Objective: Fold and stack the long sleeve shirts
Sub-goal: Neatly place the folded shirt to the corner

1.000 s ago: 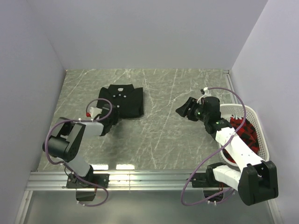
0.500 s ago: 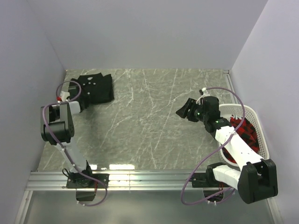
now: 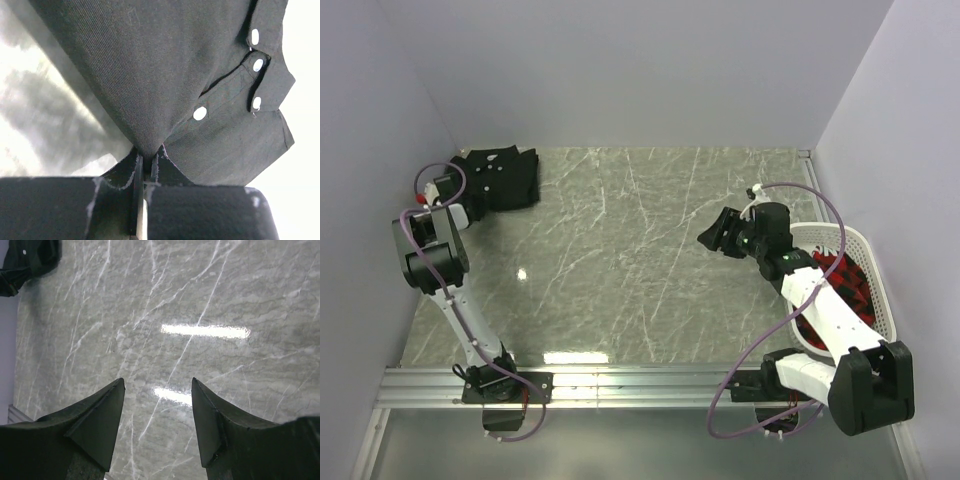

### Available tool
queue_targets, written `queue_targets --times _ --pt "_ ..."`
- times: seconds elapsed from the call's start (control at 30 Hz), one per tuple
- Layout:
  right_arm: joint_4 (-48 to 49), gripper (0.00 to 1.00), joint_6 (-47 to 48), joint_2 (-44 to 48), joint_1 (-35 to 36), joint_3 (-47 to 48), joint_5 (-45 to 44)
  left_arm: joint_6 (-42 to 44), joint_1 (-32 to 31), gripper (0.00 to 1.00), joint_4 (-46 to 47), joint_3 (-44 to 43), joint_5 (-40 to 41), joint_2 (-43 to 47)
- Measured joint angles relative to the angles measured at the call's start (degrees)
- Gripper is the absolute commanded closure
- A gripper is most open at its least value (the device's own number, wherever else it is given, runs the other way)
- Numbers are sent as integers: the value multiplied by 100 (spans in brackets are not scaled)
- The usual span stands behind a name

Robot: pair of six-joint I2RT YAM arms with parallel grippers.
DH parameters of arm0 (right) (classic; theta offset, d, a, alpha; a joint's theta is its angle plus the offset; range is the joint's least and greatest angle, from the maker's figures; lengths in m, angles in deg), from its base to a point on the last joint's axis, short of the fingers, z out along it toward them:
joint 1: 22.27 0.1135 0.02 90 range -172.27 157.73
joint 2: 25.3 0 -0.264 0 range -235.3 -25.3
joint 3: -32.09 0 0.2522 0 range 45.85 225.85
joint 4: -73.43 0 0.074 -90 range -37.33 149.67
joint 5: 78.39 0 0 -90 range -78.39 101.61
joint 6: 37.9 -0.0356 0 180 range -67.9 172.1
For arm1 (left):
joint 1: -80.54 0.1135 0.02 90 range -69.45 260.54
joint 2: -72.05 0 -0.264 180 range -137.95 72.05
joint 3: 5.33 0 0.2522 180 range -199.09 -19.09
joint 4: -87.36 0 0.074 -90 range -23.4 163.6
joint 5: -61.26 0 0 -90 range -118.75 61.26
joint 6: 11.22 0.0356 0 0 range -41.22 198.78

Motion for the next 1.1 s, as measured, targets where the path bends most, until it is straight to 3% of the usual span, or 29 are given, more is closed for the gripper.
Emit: queue_targets --times 0.4,0.5,0.53,0.6,0.63,0.93,1.1 --pt "-269 37 98 26 -2 63 -114 470 155 73 -129 -846 -326 -560" --pt "-369 36 101 116 -2 138 -208 509 181 55 -74 -769 -393 -553" --pt "-435 36 101 177 -2 177 -262 483 190 45 57 -647 -417 -516" --pt "-540 36 103 339 -4 229 -385 470 214 36 243 -376 -501 -297" --pt "-588 35 101 426 -4 247 -437 479 227 26 240 -170 -514 -118" --pt "-1213 28 -33 1652 -7 365 -1217 494 562 1 -334 1200 -688 1351" --pt "-1587 15 -146 2116 -7 599 -1497 817 691 1 -1222 1377 -756 2745"
